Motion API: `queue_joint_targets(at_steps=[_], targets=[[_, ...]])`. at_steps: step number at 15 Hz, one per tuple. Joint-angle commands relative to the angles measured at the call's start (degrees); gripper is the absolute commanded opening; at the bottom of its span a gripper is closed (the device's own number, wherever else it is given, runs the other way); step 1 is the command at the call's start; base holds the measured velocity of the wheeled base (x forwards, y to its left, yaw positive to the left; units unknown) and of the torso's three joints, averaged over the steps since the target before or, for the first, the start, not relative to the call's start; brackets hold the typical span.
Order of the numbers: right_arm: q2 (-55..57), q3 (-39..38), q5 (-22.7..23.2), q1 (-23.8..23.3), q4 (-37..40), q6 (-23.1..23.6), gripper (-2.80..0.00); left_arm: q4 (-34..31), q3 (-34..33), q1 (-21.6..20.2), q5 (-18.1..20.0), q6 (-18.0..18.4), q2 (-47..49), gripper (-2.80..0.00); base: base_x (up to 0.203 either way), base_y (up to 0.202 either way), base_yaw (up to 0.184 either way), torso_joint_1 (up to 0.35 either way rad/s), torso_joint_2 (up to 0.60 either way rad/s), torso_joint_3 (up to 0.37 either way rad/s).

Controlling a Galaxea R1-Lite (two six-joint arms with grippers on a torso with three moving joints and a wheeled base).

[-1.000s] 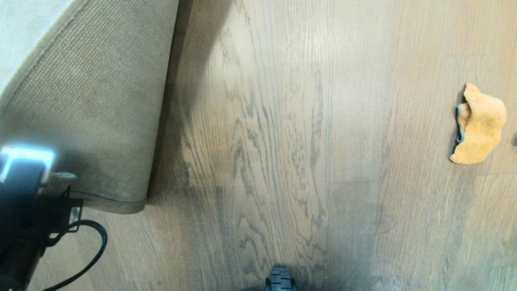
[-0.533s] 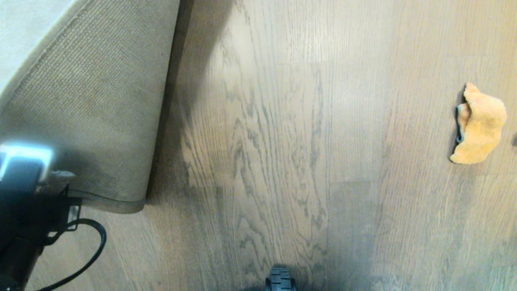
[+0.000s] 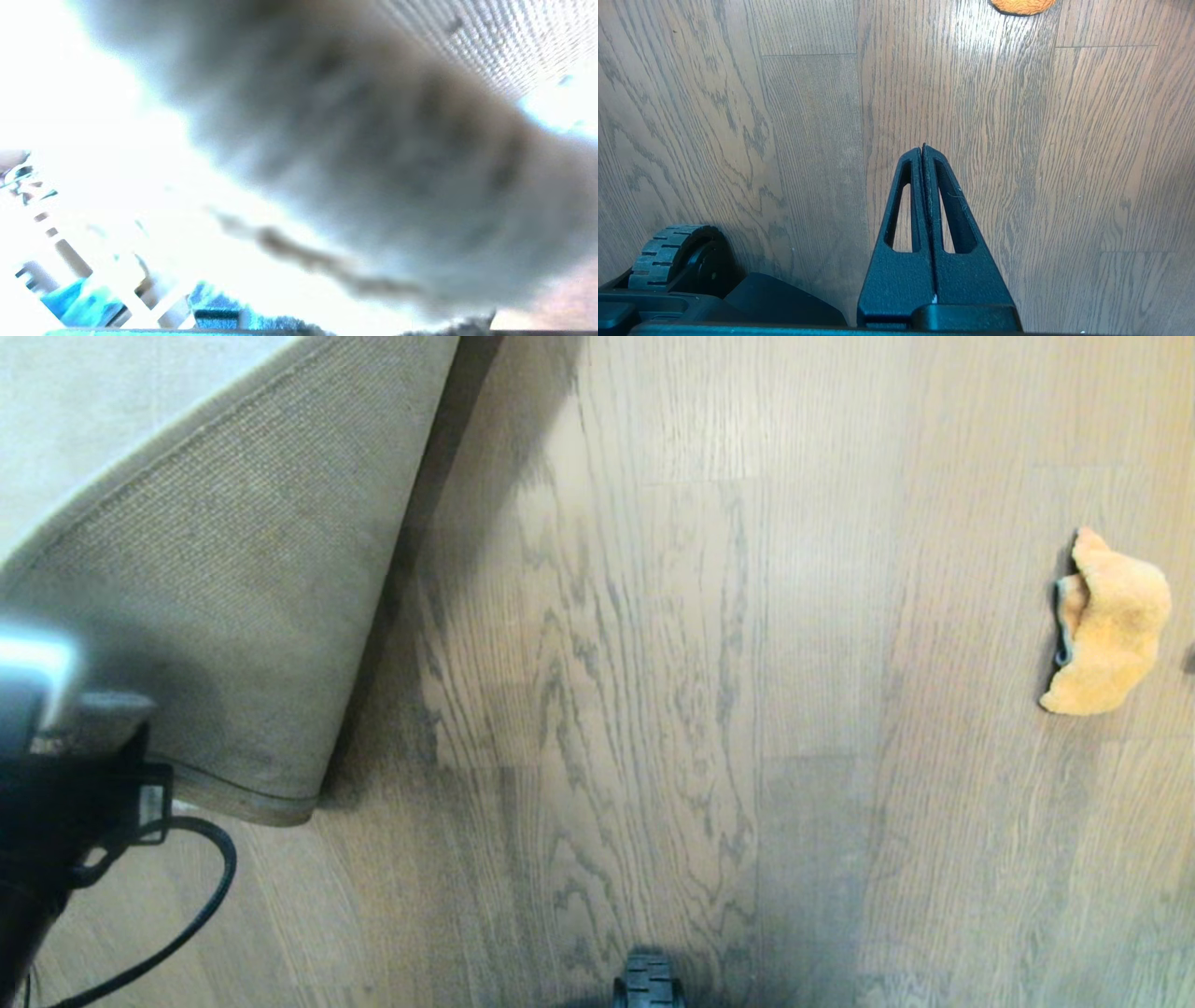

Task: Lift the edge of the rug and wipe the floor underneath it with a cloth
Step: Lay down the carpet

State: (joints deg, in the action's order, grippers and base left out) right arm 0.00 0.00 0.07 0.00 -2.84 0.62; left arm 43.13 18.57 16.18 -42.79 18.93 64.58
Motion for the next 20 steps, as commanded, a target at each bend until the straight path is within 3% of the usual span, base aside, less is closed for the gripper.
queue_joint_targets(at_steps=[1, 9, 10, 20], targets=[[0.09, 0.00, 0.01, 0.00, -0.06, 0.00, -2.80, 0.46, 0.15, 1.96, -0.27, 0.05, -1.74, -2.80, 0.000, 0.000, 0.000, 0.000, 0.00, 0.000], [0.09, 0.00, 0.01, 0.00, -0.06, 0.00, -2.80, 0.55, 1.01, 4.00, -0.18, 0.05, -1.83, -2.80, 0.000, 0.000, 0.000, 0.000, 0.00, 0.000], [0.09, 0.00, 0.01, 0.00, -0.06, 0.00, -2.80, 0.50, 1.03, 4.54, -0.18, 0.05, -2.07, 0.00, 0.000, 0.000, 0.000, 0.000, 0.00, 0.000], [0.09, 0.00, 0.01, 0.00, -0.06, 0.00, -2.80, 1.08, 1.03, 5.17, -0.36, 0.05, -2.53, 0.00, 0.000, 0.000, 0.000, 0.000, 0.00, 0.000]])
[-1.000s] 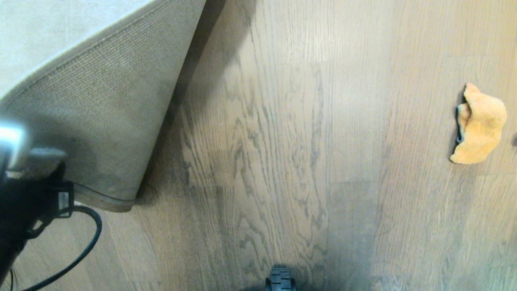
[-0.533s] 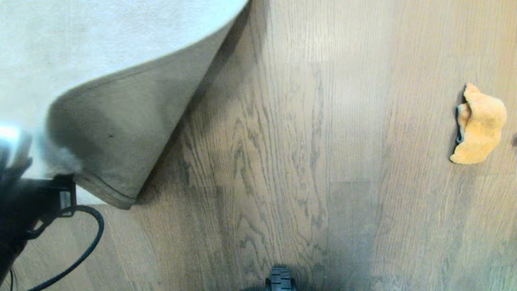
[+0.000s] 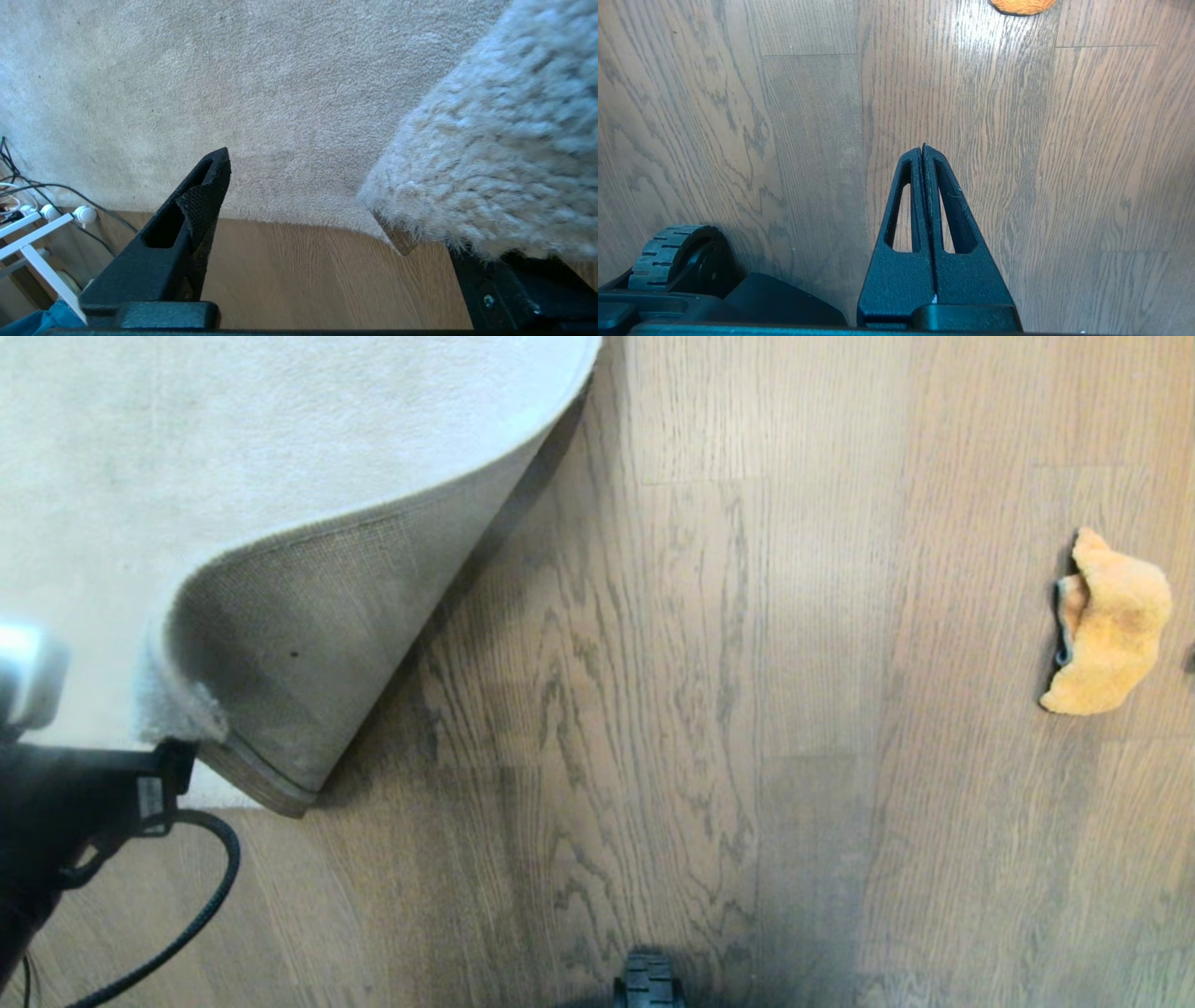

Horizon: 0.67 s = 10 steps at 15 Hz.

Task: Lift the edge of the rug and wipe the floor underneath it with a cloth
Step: Lay down the carpet

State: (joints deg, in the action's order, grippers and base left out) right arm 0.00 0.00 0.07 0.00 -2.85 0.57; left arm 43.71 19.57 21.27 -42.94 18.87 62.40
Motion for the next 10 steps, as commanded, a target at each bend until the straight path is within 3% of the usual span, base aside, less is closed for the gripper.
queue_joint_targets(at_steps=[1, 6, 10], targets=[[0.09, 0.00, 0.01, 0.00, -0.05, 0.04, -2.80, 0.49, 0.17, 0.38, -0.22, -0.24, -0.44, 0.00, 0.000, 0.000, 0.000, 0.000, 0.00, 0.000], [0.09, 0.00, 0.01, -0.01, -0.05, 0.04, -2.80, -0.02, 0.57, 9.92, -0.27, -3.32, -2.30, 0.00, 0.000, 0.000, 0.000, 0.000, 0.00, 0.000], [0.09, 0.00, 0.01, 0.00, -0.05, 0.04, -2.80, -0.19, 0.65, 14.85, -0.22, -8.03, -2.44, 0.00, 0.000, 0.000, 0.000, 0.000, 0.00, 0.000]])
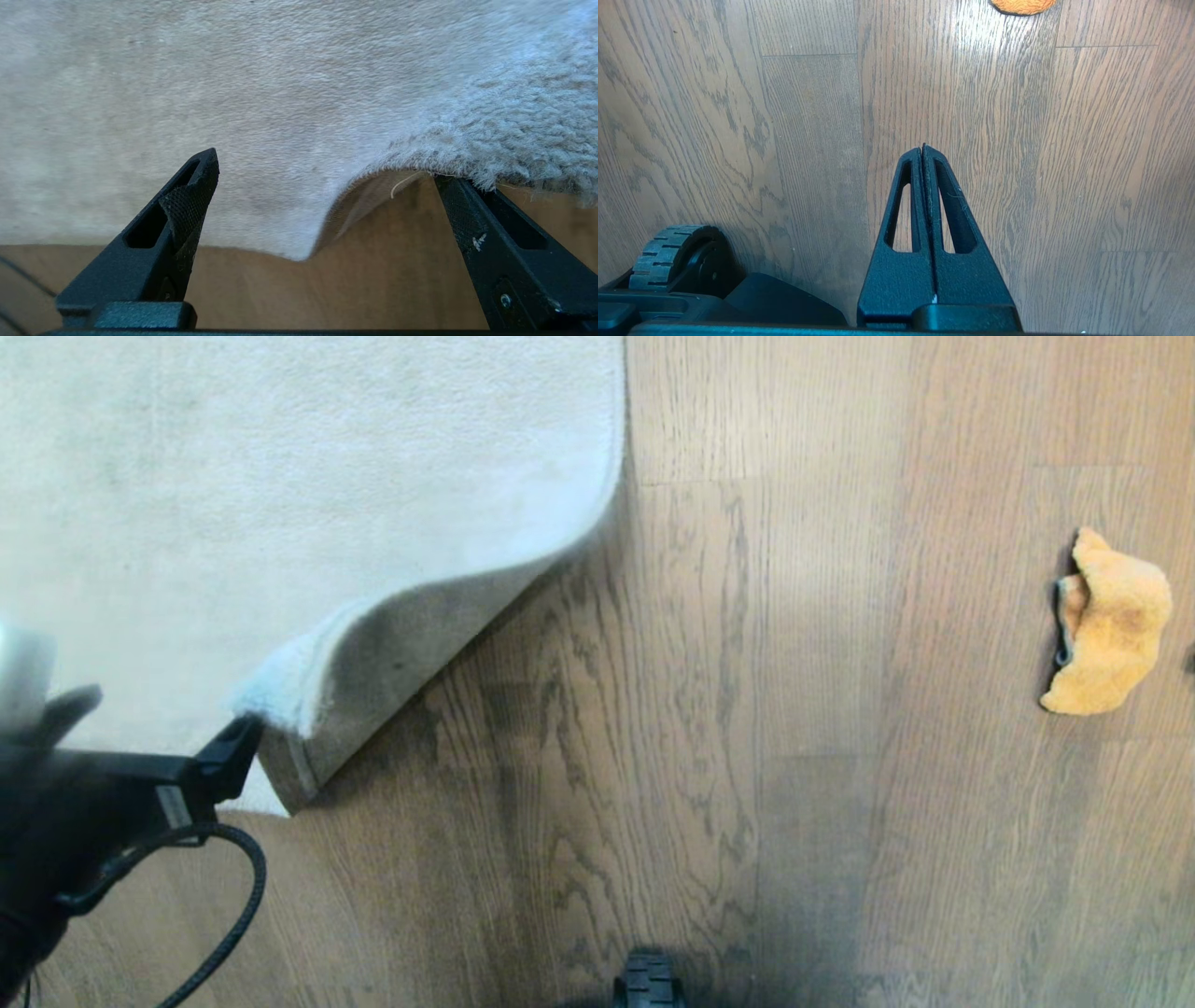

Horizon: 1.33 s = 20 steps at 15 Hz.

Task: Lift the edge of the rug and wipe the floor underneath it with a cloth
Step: Lay down the carpet

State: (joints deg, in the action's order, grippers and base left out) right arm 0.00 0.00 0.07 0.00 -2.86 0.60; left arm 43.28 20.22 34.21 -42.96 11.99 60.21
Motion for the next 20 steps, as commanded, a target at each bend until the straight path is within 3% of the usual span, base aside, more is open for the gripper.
queue_joint_targets(at_steps=[1, 7, 10, 19, 20], targets=[[0.09, 0.00, 0.01, 0.00, -0.04, 0.02, -2.80, 0.21, -0.01, 3.40, -0.17, -2.65, -0.26, 0.00, 0.000, 0.000, 0.000, 0.000, 0.00, 0.000], [0.09, 0.00, 0.01, 0.00, -0.04, 0.02, -2.80, 0.49, 2.25, 10.77, 0.82, -6.45, -0.19, 0.00, 0.000, 0.000, 0.000, 0.000, 0.00, 0.000], [0.09, 0.00, 0.01, 0.00, -0.04, 0.02, -2.80, 0.58, 2.98, 13.20, 5.48, -8.01, -0.24, 0.00, 0.000, 0.000, 0.000, 0.000, 0.00, 0.000], [0.09, 0.00, 0.01, 0.00, -0.04, 0.02, -2.80, 0.17, -2.98, 14.83, 5.78, -10.47, -0.27, 0.00, 0.000, 0.000, 0.000, 0.000, 0.00, 0.000], [0.09, 0.00, 0.01, 0.00, -0.04, 0.02, -2.80, 0.22, -3.50, 14.89, 5.78, -10.76, -0.27, -2.80, 0.000, 0.000, 0.000, 0.000, 0.00, 0.000]])
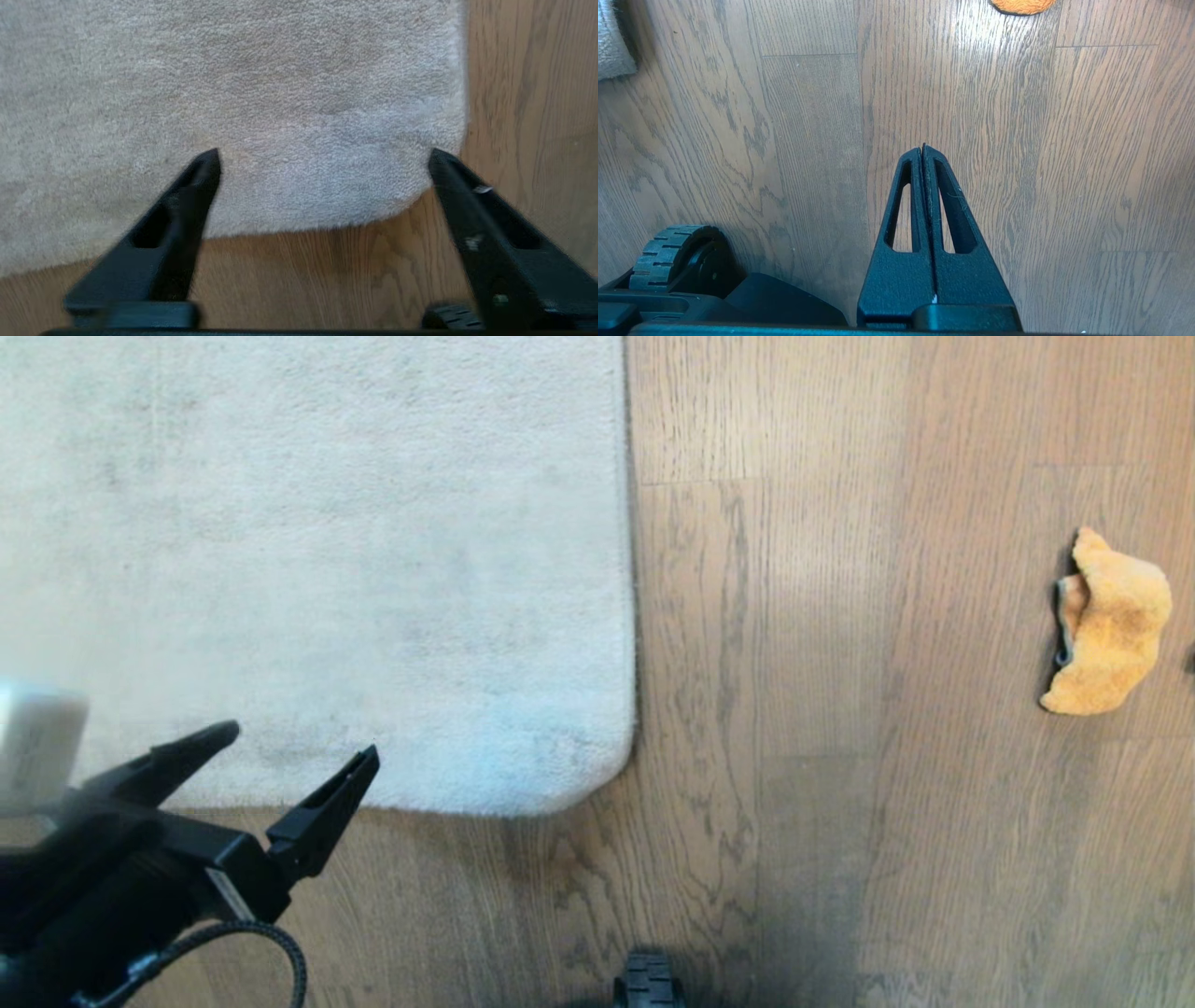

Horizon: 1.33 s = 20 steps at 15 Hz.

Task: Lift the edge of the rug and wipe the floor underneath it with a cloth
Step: Lay down the carpet

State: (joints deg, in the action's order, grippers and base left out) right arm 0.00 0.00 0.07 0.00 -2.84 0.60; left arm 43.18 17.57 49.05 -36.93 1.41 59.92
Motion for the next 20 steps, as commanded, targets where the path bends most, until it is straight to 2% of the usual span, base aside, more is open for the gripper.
queue_joint_targets(at_steps=[1, 5, 6, 13, 17, 20], targets=[[0.09, 0.00, 0.01, 0.00, -0.06, 0.02, -2.80, 0.32, -1.69, 0.07, -0.23, -0.40, 0.02, -2.80, 0.000, 0.000, 0.000, 0.000, 0.00, 0.000], [0.09, 0.00, 0.01, 0.00, -0.06, 0.02, -2.80, 0.26, -5.66, -0.06, -0.16, -0.64, -0.06, -2.80, 0.000, 0.000, 0.000, 0.000, 0.00, 0.000], [0.09, 0.00, 0.01, 0.00, -0.06, 0.02, -2.80, -0.04, -6.36, -0.10, -0.16, -1.83, 0.02, -2.80, 0.000, 0.000, 0.000, 0.000, 0.00, 0.000], [0.09, 0.00, 0.01, 0.00, -0.06, 0.02, -2.80, -13.02, -8.04, -0.10, 0.01, -5.88, 0.11, -2.80, 0.000, 0.000, 0.000, 0.000, 0.00, 0.000], [0.09, 0.00, 0.01, 0.00, -0.06, 0.02, -2.80, -15.77, -10.85, -0.33, 0.01, -7.45, 1.07, -2.80, 0.000, 0.000, 0.000, 0.000, 0.00, 0.000], [0.09, 0.00, 0.01, 0.00, -0.06, 0.02, -2.80, -15.99, -11.34, -2.63, -0.03, -7.48, 6.36, -2.80, 0.000, 0.000, 0.000, 0.000, 0.00, 0.000]])
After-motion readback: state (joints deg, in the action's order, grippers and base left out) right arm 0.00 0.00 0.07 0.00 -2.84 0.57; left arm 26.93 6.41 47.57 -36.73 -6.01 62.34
